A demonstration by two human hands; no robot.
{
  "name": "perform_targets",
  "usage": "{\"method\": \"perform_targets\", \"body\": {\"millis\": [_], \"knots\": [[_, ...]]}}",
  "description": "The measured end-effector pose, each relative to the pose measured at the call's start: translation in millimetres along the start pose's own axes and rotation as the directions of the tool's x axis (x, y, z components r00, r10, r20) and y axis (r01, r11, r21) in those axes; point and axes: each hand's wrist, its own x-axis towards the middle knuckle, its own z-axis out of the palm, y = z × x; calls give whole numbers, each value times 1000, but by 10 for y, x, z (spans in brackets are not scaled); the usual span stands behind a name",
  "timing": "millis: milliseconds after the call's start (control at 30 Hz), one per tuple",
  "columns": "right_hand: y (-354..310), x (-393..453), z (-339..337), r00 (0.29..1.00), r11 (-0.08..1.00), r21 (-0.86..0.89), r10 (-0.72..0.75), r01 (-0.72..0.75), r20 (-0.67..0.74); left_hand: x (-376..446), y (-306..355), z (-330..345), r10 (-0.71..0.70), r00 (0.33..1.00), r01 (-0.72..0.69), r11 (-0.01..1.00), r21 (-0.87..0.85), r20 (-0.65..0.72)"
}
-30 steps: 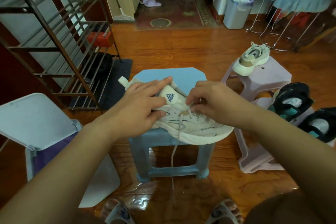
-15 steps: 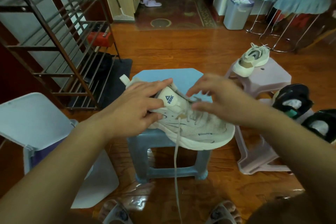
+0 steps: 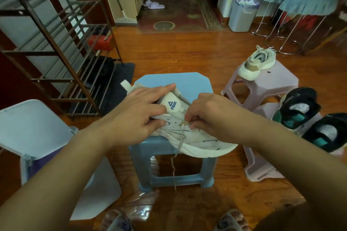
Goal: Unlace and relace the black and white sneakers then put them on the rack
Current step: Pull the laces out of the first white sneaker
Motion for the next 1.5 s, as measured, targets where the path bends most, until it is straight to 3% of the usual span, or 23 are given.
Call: {"method": "perform_targets", "body": {"millis": [67,133,167,233,267,333,400,467,633,700,733,767,800,867,900,967,1067,1133,1200,1300,1400,1467,1500], "knots": [[119,-27,-93,997,999,-19,44,-45,-61,2,-2,-8,4,1000,-4,1000,-5,2],[430,-65,-184,930,963,-46,242,-264,-277,1,-3,-13,2,1000,-2,1000,-4,1],[602,-94,-244,830,892,0,420,-451,-366,-3,-2,-10,0,1000,0,1000,-4,-1],[854,-154,-252,567,639,103,736,-762,-371,-13,1,1,-1,1000,1,1000,-1,-2],[881,-166,-228,517,574,80,782,-815,-346,-13,-1,3,-1,1000,1,1000,4,2],[742,-138,-171,629,695,92,693,-713,-353,-10,-7,5,0,1000,0,1000,14,4],[377,-99,-166,865,908,136,420,-397,-275,-4,-7,3,0,1000,0,1000,13,-4],[89,-49,-118,980,982,95,170,-161,-101,6,2,0,0,1000,0,1000,8,-1],[63,8,70,989,997,-57,-57,50,-135,13,40,-8,-9,1000,9,1000,-3,-7],[133,36,37,982,987,-140,49,-76,-182,10,29,0,-10,1000,10,1000,-7,-7],[261,41,-8,942,958,-151,194,-242,-275,13,23,-4,-12,1000,12,1000,-7,-4],[461,16,-79,829,881,-91,395,-464,-396,16,19,-8,-13,1000,13,1000,-7,-4],[699,-59,-155,657,751,12,584,-660,-477,16,17,-9,-13,1000,13,1000,-8,-6],[1054,-269,-242,375,463,120,821,-878,-430,8,20,1,-14,1000,14,1000,-7,-9],[1120,-328,-238,335,389,80,866,-918,-372,8,23,5,-13,1000,13,1000,-6,-8],[1127,-281,-148,386,400,-31,855,-916,-347,11,29,-2,-15,1000,15,1000,-13,-6],[882,-64,-72,602,661,-18,672,-750,-432,17,24,0,-15,1000,15,1000,-6,-2],[549,-14,-87,833,879,108,475,-464,-282,18,18,6,-19,1000,19,1000,-6,3],[205,-39,-60,963,961,148,251,-235,-98,17,18,6,-15,1000,15,1000,-6,0],[70,-67,23,987,993,55,111,-106,-113,0,10,5,-15,1000,15,1000,2,-2],[195,-18,47,979,993,-51,100,-110,-175,-14,8,11,-26,1000,25,1000,5,6],[410,13,14,910,944,-98,271,-315,-313,-9,8,9,-26,1000,26,1000,6,8],[554,3,-41,819,873,-65,426,-484,-383,-7,10,9,-25,1000,25,1000,5,6]]}}
